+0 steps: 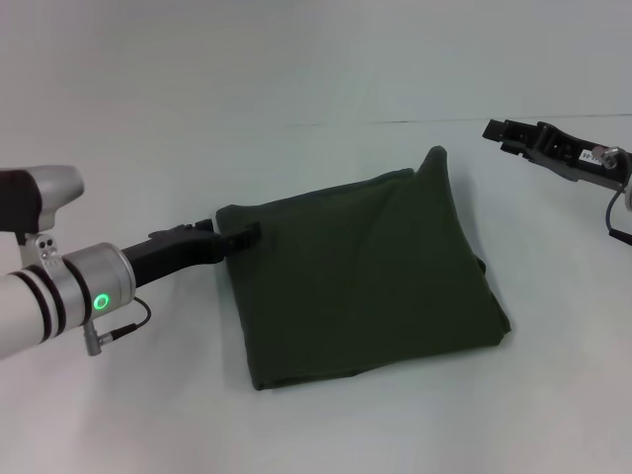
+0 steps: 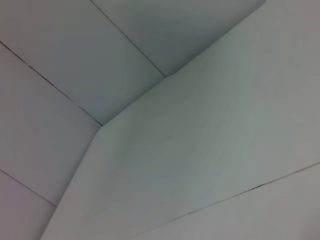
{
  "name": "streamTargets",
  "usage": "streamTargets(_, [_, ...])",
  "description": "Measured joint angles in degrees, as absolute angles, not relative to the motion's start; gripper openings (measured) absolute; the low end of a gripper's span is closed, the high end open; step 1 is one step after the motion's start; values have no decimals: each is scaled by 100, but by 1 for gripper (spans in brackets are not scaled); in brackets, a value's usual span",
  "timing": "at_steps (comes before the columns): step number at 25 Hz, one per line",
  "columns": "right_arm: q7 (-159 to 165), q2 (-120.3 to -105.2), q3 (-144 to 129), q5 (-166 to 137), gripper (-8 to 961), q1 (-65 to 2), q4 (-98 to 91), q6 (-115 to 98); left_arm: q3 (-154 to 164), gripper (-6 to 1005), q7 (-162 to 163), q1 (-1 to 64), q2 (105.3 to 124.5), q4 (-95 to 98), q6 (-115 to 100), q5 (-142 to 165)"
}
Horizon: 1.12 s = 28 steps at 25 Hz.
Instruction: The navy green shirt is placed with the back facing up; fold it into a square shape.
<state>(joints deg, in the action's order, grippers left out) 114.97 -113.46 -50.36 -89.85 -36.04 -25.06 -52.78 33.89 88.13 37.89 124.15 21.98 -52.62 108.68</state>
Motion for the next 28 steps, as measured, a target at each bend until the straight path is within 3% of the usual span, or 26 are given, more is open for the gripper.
streamTargets(28, [12486,-11296,-5170,-10725,450,-3879,-2505,-5385,3631,888,8763,3991,12419,2056,-4973,10853])
